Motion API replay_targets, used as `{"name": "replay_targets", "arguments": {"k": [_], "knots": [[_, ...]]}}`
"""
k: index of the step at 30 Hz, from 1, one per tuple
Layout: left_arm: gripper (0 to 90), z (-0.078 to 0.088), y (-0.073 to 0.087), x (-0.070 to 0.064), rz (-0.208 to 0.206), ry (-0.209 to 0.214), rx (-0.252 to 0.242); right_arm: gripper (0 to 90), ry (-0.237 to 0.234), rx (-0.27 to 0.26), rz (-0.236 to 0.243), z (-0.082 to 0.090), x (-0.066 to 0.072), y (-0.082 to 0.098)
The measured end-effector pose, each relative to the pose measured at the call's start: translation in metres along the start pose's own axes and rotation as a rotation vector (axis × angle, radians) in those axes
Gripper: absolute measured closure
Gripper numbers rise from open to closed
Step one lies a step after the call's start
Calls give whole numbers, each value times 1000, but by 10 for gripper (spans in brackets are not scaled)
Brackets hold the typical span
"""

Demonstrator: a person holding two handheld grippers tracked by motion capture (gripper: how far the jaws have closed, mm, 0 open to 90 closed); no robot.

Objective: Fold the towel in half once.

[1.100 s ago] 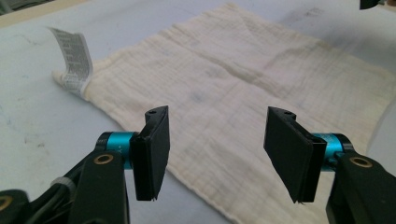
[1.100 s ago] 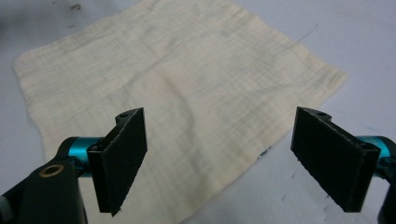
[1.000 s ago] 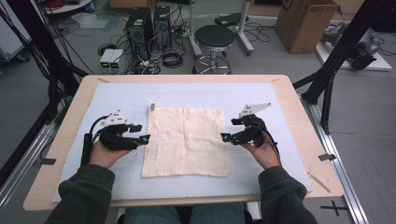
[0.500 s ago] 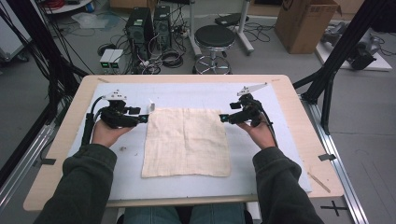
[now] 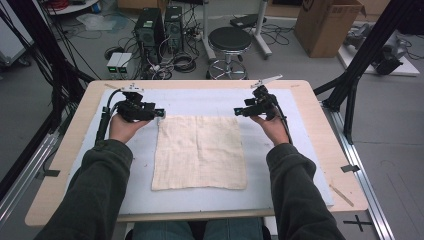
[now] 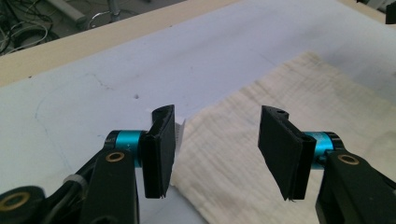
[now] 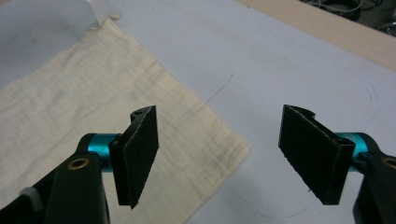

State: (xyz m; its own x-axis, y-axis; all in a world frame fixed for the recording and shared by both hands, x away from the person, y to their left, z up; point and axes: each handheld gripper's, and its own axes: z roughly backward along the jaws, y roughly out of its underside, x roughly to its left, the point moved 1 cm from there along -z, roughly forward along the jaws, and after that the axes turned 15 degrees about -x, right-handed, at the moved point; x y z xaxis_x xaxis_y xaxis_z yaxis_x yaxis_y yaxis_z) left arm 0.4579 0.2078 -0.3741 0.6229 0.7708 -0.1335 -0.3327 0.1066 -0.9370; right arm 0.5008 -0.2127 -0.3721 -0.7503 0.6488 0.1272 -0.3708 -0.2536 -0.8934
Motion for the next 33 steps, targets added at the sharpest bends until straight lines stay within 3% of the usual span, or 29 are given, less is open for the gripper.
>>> {"name": "replay_targets", "arguments": {"k": [5, 9, 14, 17, 23, 26, 29, 31, 33], "knots": [[492, -11, 10, 10, 24, -28, 18, 292, 16, 52, -20, -14, -5, 9], [520, -20, 18, 17, 24, -80, 35, 329, 30, 51, -39, -22, -10, 15], [560, -33, 32, 24, 72, -128, 62, 386, 63, 54, -40, -27, -13, 21], [530, -40, 37, 25, 54, -171, 83, 402, 84, 59, -62, -31, -16, 26], [550, -47, 45, 28, 99, -185, 115, 457, 98, 81, -72, -41, -15, 36], [578, -52, 49, 26, 107, -163, 137, 485, 92, 92, -83, -44, -15, 39], [598, -56, 51, 22, 92, -173, 143, 510, 97, 102, -83, -46, -16, 41], [642, -58, 52, 20, 110, -152, 134, 523, 97, 104, -80, -46, -16, 41], [651, -60, 52, 15, 75, -162, 139, 526, 90, 108, -97, -47, -17, 42]]}}
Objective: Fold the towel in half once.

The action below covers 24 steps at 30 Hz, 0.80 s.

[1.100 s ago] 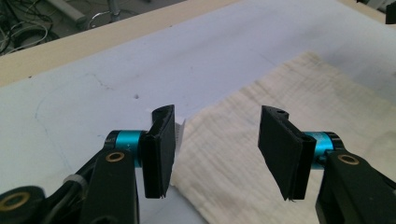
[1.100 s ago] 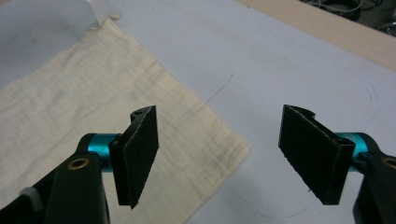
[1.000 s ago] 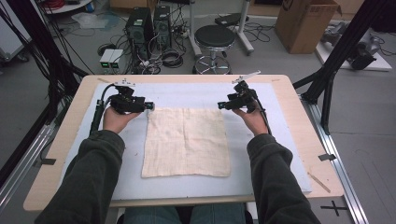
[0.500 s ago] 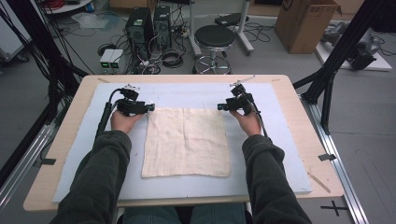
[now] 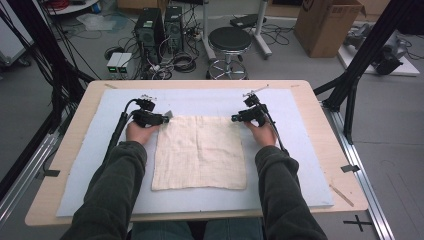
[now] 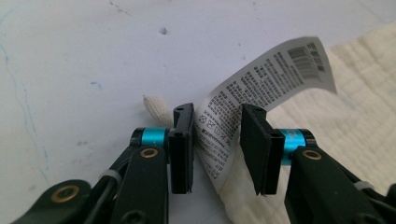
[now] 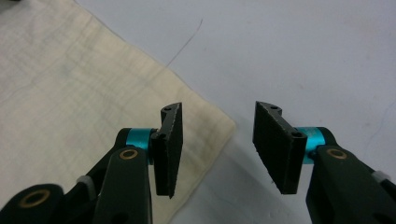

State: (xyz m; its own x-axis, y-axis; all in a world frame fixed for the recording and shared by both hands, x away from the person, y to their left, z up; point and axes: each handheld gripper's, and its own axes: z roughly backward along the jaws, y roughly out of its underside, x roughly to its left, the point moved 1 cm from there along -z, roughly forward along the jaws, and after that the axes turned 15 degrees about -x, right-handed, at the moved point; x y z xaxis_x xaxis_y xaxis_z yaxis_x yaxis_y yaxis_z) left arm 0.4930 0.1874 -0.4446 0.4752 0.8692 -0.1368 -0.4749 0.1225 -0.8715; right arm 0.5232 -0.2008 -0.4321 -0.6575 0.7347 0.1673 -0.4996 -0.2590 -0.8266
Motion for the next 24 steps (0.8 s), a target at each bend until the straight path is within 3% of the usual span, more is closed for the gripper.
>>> {"name": "replay_targets", "arguments": {"k": [3, 7, 13, 16, 19, 24], "knots": [[692, -1, 0, -1, 14, 28, -1, 527, 16, 34, -2, -3, -2, 3], [732, -1, 0, -2, -2, 14, 0, 559, 23, 39, -6, -4, -2, 5], [829, -2, 1, -7, -17, 31, 1, 710, 19, 38, 41, -11, 6, 3], [851, -1, 0, -8, -20, 35, 6, 842, -3, 50, 34, -12, 9, 3], [856, 1, -1, -9, -26, 40, 4, 854, -14, 53, 44, -11, 9, 2], [858, 9, -8, -12, -36, 55, -33, 853, -19, 7, 45, 1, 8, -4]]}}
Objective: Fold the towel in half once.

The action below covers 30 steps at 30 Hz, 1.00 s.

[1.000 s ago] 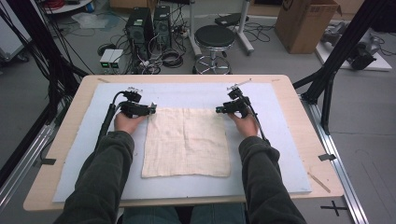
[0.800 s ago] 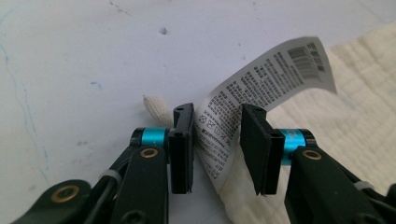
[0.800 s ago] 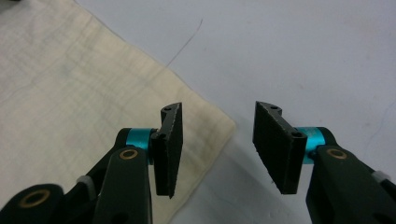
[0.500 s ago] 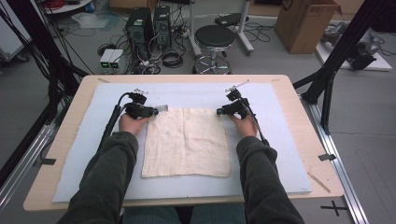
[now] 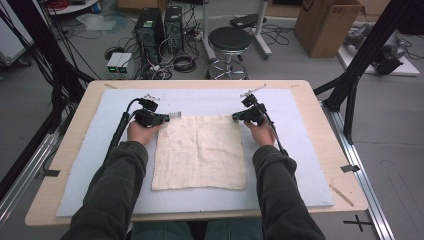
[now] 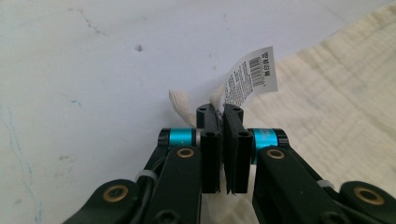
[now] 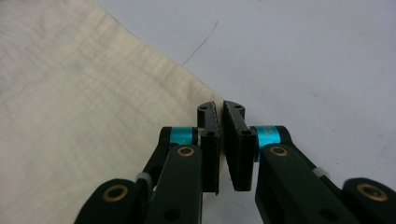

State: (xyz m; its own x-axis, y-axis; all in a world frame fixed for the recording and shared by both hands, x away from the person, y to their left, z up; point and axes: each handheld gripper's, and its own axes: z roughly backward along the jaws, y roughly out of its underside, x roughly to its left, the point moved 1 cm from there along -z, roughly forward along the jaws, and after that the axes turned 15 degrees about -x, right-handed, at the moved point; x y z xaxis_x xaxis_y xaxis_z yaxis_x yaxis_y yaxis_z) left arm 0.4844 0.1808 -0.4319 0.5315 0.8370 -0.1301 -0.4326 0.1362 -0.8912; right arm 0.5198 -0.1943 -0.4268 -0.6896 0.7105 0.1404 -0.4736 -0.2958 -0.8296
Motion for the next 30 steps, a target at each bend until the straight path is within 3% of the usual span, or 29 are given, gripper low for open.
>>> {"name": "replay_targets", "arguments": {"k": [14, 25, 30], "knots": [[858, 30, -9, -9, -30, 19, -80, 851, -45, -115, 13, 29, 10, -10], [857, 44, -5, -16, -57, 34, -87, 849, -83, -154, 49, 47, 21, -16], [858, 52, -10, -20, -62, 43, -126, 849, -82, -169, 44, 54, 22, -12]]}}
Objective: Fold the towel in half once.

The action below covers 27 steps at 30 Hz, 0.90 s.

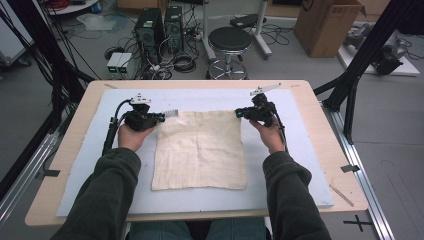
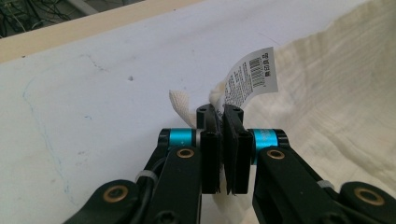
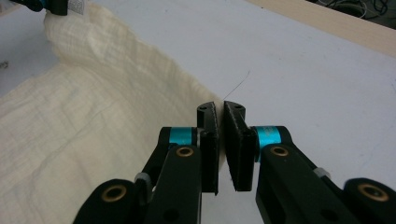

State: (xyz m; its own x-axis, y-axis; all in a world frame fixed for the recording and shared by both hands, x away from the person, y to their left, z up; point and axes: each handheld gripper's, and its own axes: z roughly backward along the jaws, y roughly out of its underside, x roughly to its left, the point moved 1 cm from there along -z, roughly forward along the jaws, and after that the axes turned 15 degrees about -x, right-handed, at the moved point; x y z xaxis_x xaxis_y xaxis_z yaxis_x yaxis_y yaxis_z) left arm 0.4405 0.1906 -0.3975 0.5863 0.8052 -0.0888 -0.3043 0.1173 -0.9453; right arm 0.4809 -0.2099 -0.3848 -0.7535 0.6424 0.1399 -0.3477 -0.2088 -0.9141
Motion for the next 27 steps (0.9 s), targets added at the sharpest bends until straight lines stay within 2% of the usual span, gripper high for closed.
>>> {"name": "replay_targets", "arguments": {"k": [3, 10, 14, 17, 19, 21, 27], "knots": [[857, 4, -2, -2, -14, 8, 9, 848, -9, -9, -9, 5, 0, 2], [857, 9, -5, -10, -43, 36, 12, 848, -28, -19, 11, 11, 9, -1], [856, 14, -8, -14, -44, 73, -6, 848, -54, -41, 17, 13, 15, -4], [856, 16, -9, -16, -57, 81, 0, 849, -54, -43, 34, 15, 20, -5], [856, 18, -10, -18, -67, 90, 0, 848, -57, -53, 28, 17, 22, -5], [857, 21, -9, -19, -65, 100, -23, 849, -58, -57, 32, 18, 22, -4], [857, 29, 1, -17, -57, 91, -19, 849, -61, -72, 22, 26, 22, 2]]}}
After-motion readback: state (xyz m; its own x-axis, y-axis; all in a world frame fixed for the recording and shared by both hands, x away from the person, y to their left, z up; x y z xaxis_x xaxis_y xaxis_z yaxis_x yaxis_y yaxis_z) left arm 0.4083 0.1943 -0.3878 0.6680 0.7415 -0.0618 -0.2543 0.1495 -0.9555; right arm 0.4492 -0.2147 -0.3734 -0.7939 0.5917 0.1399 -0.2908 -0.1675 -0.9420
